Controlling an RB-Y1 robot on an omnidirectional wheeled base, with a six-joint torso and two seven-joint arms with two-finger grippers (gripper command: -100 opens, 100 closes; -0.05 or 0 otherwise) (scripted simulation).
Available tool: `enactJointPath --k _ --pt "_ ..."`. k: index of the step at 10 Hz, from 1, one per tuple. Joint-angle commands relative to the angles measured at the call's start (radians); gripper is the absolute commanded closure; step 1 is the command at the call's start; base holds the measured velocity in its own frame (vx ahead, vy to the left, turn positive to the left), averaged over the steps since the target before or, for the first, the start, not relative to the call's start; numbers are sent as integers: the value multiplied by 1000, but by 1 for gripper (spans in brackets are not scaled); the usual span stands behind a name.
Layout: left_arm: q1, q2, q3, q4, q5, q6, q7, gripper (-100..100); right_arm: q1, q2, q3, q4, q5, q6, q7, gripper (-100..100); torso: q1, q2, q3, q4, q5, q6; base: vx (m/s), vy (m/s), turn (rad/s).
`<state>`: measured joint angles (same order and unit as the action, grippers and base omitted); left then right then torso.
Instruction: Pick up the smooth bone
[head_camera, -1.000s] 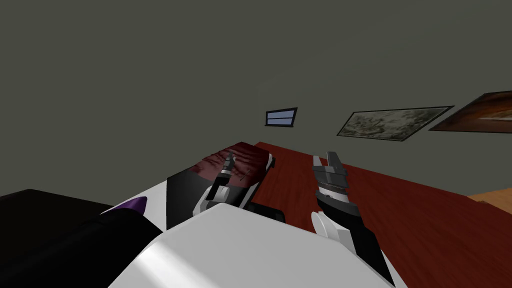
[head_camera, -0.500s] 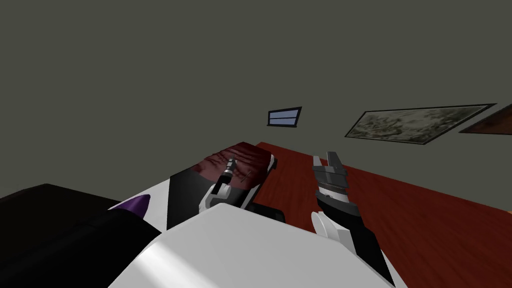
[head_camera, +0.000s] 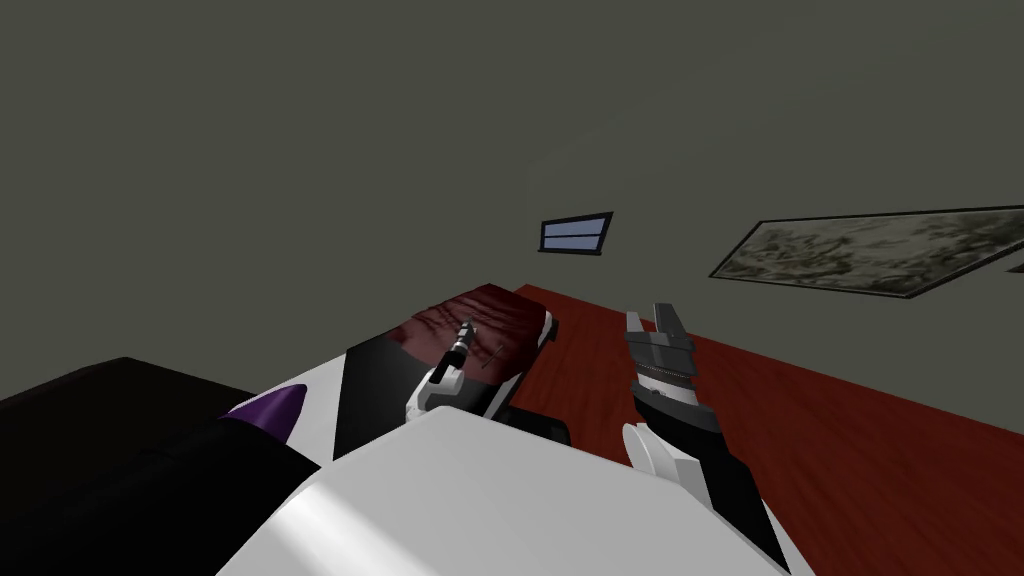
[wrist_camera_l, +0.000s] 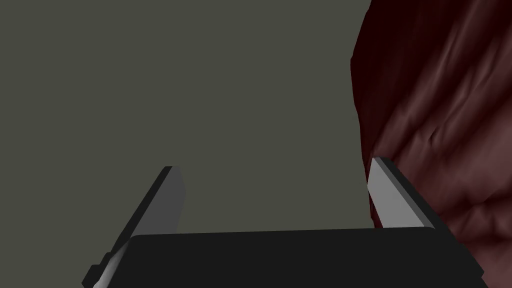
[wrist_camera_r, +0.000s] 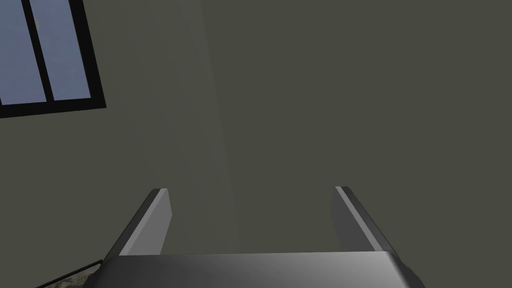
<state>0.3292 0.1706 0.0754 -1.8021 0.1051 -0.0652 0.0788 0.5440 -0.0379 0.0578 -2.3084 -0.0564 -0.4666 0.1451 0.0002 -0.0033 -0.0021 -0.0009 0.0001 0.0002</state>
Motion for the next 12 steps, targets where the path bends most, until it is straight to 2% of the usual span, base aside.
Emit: enactJointPath --k 1,2,3,4,5,6,7,8,9,10,11,12 --pt "-28 1 3 50 19 39 15 -100 0 0 0 0 0 0 0 0 0 0 0 0 0 0 52 -13 76" --pt "-28 1 3 57 19 39 15 -100 0 0 0 0 0 0 0 0 0 0 0 0 0 0 42 -8 43" --pt "-50 2 5 98 37 71 28 -100 0 0 0 0 0 0 0 0 0 0 0 0 0 0 58 -5 77" --pt "-50 2 5 106 37 71 28 -100 0 0 0 0 0 0 0 0 0 0 0 0 0 0 49 -7 44" --pt "-73 2 8 142 55 103 42 -100 0 0 0 0 0 0 0 0 0 0 0 0 0 0 56 -10 89" --pt "-73 2 8 156 55 103 42 -100 0 0 0 0 0 0 0 0 0 0 0 0 0 0 47 -10 40" --pt "-96 2 10 186 73 136 56 -100 0 0 0 0 0 0 0 0 0 0 0 0 0 0 50 -9 76" --pt "-96 2 10 208 73 136 56 -100 0 0 0 0 0 0 0 0 0 0 0 0 0 0 46 -8 39" --pt "-119 1 12 231 91 169 70 -100 0 0 0 0 0 0 0 0 0 0 0 0 0 0 50 -14 81" --pt "-119 1 12 259 91 169 70 -100 0 0 0 0 0 0 0 0 0 0 0 0 0 0 47 -12 39" --pt "-143 0 14 294 110 203 84 -100 0 0 0 0 0 0 0 0 0 0 0 0 0 0 59 -6 85" --pt "-143 0 14 310 110 203 84 -100 0 0 0 0 0 0 0 0 0 0 0 0 0 0 48 -11 44"
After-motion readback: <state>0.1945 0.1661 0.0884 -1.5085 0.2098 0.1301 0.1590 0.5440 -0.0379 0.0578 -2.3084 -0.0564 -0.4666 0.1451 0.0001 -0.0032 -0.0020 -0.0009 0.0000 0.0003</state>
